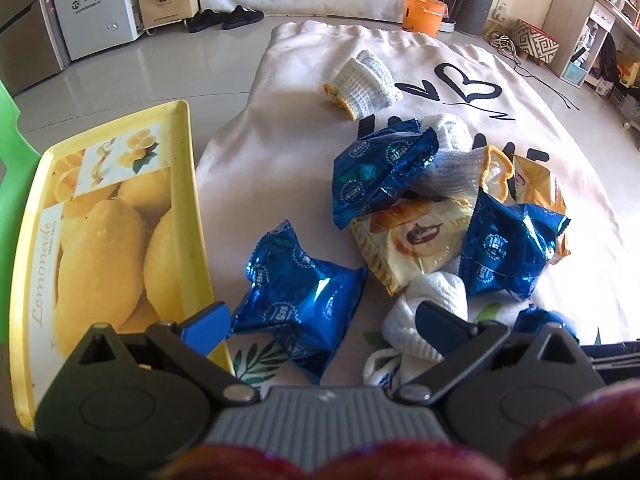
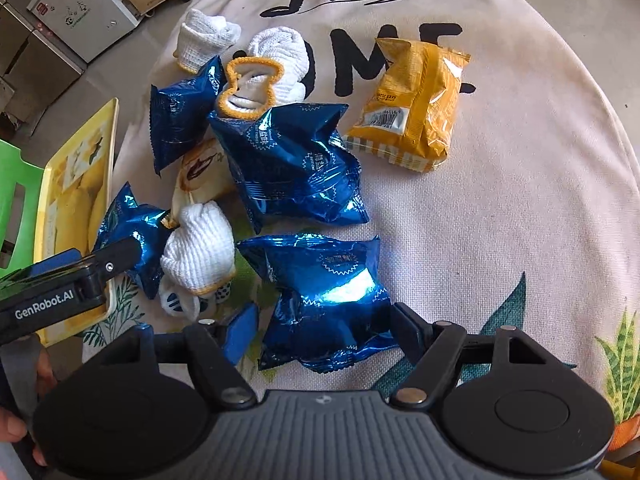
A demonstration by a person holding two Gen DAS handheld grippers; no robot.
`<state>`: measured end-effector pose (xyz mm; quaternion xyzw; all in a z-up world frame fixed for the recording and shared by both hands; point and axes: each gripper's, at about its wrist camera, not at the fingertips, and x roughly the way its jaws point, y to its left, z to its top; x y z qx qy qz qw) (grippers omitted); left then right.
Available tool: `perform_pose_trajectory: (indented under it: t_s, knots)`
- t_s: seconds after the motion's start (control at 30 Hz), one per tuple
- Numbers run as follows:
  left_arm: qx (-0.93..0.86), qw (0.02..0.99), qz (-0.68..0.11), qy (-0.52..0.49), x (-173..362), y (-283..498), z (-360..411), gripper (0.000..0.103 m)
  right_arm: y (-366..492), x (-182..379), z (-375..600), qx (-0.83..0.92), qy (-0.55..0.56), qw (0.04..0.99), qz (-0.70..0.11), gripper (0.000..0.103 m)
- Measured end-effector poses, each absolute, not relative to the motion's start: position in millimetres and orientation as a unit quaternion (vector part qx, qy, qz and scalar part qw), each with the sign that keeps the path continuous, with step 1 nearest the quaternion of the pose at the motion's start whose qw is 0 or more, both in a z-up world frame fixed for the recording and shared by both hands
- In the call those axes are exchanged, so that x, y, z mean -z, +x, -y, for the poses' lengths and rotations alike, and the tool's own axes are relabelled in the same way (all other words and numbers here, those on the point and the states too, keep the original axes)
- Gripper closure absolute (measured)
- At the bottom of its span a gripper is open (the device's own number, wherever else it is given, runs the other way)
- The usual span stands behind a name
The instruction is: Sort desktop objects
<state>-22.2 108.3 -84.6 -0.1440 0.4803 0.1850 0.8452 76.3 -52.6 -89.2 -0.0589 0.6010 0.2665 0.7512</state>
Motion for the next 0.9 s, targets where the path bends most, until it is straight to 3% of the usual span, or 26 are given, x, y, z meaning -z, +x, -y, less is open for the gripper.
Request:
perform_pose_trajectory:
  t_s: [0.4, 0.9]
  knots:
    - [-0.143, 0.857, -0.472, -0.147, 88, -11, -90, 0.001, 99, 85, 63, -0.195, -0.078, 0.794, -0.570, 0.030]
    - [-0.124, 0.871, -0.439, -0.180, 65, -16, -81, 0.000, 120, 76, 85, -0.195, 0.010, 0.793, -0.578, 0.030]
